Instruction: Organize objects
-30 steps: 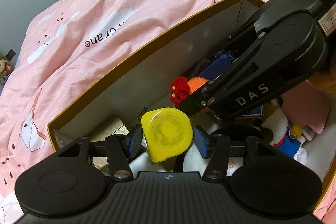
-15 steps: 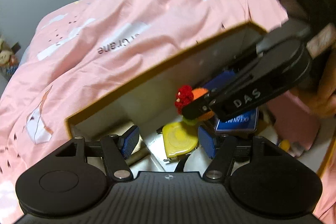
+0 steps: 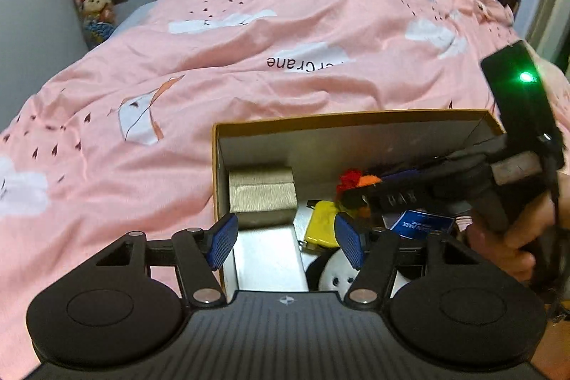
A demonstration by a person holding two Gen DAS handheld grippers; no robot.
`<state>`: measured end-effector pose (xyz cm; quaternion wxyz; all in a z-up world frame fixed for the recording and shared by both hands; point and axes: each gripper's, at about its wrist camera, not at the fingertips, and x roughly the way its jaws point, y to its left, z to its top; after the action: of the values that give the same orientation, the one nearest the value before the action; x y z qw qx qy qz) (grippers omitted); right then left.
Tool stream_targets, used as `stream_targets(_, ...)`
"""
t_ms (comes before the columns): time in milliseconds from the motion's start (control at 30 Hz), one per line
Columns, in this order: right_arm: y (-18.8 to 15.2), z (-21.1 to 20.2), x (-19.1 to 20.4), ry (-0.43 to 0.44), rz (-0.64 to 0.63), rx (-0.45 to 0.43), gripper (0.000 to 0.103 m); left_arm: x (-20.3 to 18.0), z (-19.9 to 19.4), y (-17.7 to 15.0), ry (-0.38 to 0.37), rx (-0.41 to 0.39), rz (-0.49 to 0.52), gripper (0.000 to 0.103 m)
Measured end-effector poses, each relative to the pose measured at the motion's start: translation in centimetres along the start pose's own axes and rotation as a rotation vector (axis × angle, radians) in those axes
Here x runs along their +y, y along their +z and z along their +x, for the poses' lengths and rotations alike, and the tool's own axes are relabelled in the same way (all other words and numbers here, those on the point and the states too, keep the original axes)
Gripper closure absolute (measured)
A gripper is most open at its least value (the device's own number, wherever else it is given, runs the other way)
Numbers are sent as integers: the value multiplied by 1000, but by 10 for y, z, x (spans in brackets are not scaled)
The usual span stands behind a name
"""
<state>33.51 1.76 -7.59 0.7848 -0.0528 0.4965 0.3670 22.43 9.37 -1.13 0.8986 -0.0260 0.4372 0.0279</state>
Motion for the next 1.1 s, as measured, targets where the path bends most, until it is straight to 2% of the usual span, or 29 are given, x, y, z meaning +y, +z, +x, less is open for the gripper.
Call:
stream_targets(133,4,3,-6,47,50,-7,57,-2,-1,-12,9,-8,-35,30)
stream_targets(300,1,-1,1,19,4,-28,52,-8,-1,-23,4,-9,-81,30)
stream_targets(467,-2,-22,6,-10,-40,-80,47,-18,-11,-33,-18,-34,-122,30)
stream_targets(633,-15,-56,16,-39,-106,-148,41,-33,-31,-44,-25,-93,-128,30)
stream_targets(767,-34,-93,28,-85,-178,-241,33,-39,-51,-50,-18,-153,-153,30)
stream_targets(800,-37,-102,30,-93,-184,-262,28,-40,-57,-52,-15,-169,-161,29)
stream_targets(900,-53,-132,35,-108,-188,-338,23,-44,-75,-55,4,-227,-166,28)
stream_targets(1100,-86,-178,48,-137,-180,-442,9,-50,-109,-66,44,-359,-167,18)
